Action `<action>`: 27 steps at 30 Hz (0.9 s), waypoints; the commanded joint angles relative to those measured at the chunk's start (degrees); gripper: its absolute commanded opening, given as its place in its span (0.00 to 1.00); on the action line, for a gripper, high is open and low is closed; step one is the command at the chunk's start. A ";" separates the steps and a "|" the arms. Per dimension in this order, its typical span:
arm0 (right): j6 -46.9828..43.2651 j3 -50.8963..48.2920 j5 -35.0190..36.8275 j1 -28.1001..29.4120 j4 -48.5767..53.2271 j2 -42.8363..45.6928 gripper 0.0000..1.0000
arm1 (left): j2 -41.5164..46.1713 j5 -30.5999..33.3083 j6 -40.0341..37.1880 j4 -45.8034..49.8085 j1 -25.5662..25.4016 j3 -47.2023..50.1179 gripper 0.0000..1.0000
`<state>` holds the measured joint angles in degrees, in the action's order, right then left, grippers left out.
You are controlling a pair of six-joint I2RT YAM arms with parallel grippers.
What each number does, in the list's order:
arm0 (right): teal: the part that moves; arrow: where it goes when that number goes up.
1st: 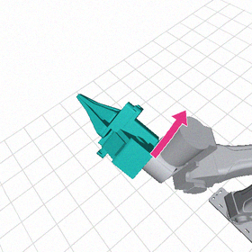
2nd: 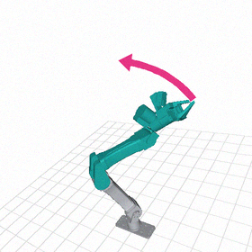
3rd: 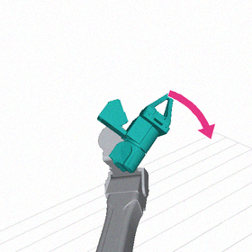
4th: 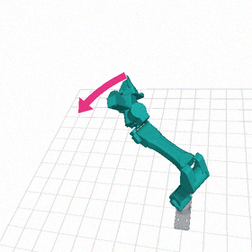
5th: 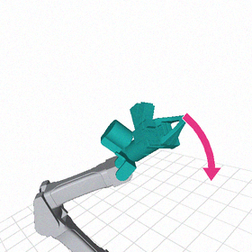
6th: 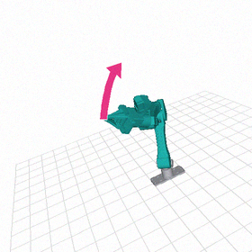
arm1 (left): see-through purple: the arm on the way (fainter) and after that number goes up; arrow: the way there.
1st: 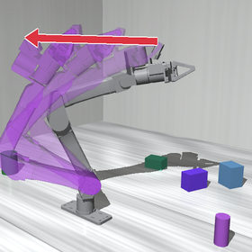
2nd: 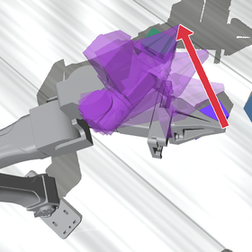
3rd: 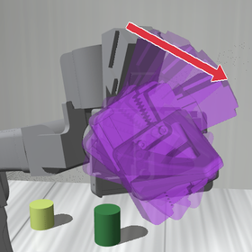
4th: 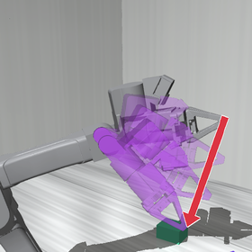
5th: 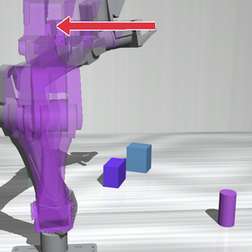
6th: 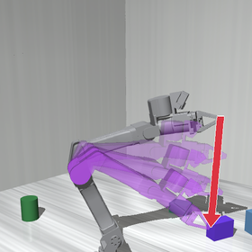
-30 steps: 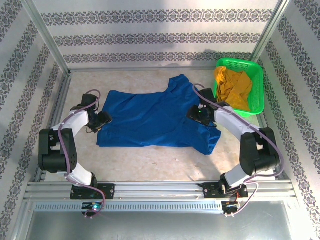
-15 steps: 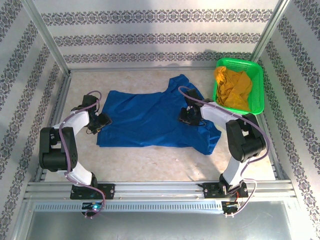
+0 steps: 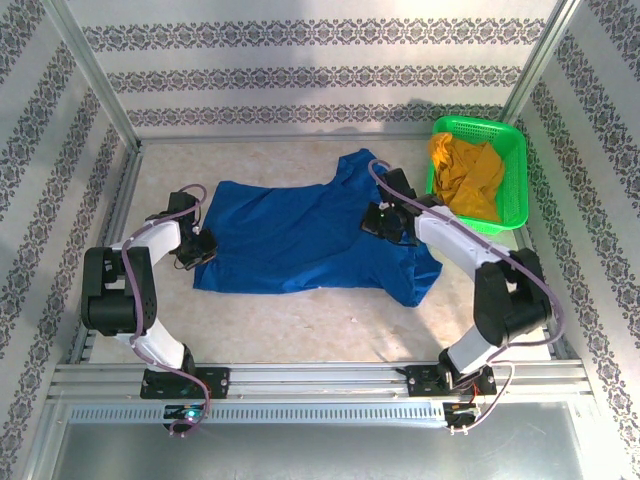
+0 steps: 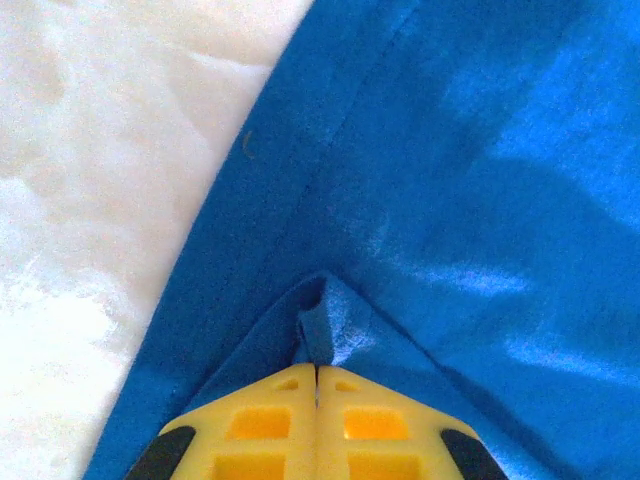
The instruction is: Fold the inside-out t-shirt
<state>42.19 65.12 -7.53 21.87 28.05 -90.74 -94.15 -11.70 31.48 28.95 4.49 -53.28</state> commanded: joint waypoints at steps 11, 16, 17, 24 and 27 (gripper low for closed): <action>1.93 1.14 1.60 -0.42 0.34 2.93 0.00 | 11.30 7.09 0.79 2.56 -0.27 -1.76 0.00; 1.04 5.22 1.44 -0.64 -0.11 -2.15 0.00 | 9.59 7.05 1.22 0.74 0.09 -4.46 0.00; 0.94 6.26 1.62 -0.69 -0.37 -3.52 0.00 | 8.47 7.05 1.10 0.67 0.08 -5.23 0.00; -1.37 15.19 2.89 -1.62 -0.67 -11.75 0.36 | 1.00 6.78 -1.77 -4.16 0.42 -9.51 0.10; -2.66 13.89 4.00 -1.98 1.37 -8.50 0.48 | -1.11 5.57 -2.54 -2.74 1.03 -12.73 0.43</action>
<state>41.67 78.24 -5.80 20.36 27.51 -102.06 -94.45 -5.96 30.85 27.59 4.75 -62.92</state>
